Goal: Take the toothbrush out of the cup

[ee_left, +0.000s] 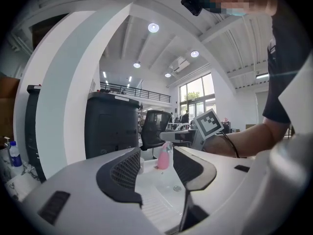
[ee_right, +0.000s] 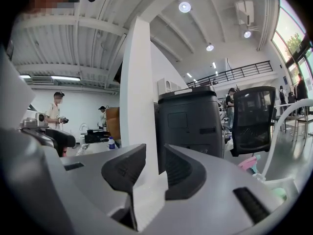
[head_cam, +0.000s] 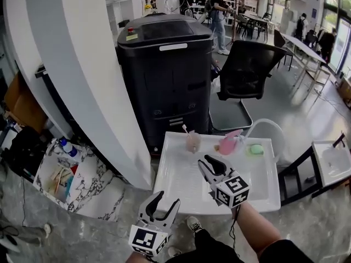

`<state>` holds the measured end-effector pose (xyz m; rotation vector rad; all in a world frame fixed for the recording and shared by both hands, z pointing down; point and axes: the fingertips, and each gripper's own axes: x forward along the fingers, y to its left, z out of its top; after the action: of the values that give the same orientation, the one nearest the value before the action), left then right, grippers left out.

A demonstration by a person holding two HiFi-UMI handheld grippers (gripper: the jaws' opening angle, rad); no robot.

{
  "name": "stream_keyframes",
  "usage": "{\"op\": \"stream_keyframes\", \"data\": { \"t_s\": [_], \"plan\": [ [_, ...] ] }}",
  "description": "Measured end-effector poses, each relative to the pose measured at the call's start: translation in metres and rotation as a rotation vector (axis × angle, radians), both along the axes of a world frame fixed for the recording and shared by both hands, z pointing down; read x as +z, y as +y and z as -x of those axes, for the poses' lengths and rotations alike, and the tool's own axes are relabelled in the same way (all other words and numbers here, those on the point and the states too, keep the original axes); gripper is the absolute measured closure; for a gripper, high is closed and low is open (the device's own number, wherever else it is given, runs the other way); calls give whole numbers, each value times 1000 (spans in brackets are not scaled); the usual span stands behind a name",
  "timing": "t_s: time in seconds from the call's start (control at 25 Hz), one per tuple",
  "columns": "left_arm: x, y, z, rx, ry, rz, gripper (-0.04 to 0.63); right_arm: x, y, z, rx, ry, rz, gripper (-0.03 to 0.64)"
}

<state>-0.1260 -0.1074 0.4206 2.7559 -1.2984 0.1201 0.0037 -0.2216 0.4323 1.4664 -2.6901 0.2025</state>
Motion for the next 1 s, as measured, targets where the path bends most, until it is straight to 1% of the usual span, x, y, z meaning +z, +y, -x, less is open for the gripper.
{"op": "stream_keyframes", "data": {
  "t_s": [0.4, 0.76, 0.88, 1.0],
  "plan": [
    [11, -48, -28, -1, 2, 22, 379, 17, -62, -9, -30, 12, 35, 492],
    [19, -80, -41, -10, 0, 44, 379, 44, -109, -10, -54, 31, 80, 491],
    [26, -89, -46, 5, -15, 52, 379, 56, -126, -8, -63, 48, 102, 489],
    [29, -98, -51, 8, -12, 57, 379, 68, -142, -5, -72, 72, 121, 489]
  ]
}}
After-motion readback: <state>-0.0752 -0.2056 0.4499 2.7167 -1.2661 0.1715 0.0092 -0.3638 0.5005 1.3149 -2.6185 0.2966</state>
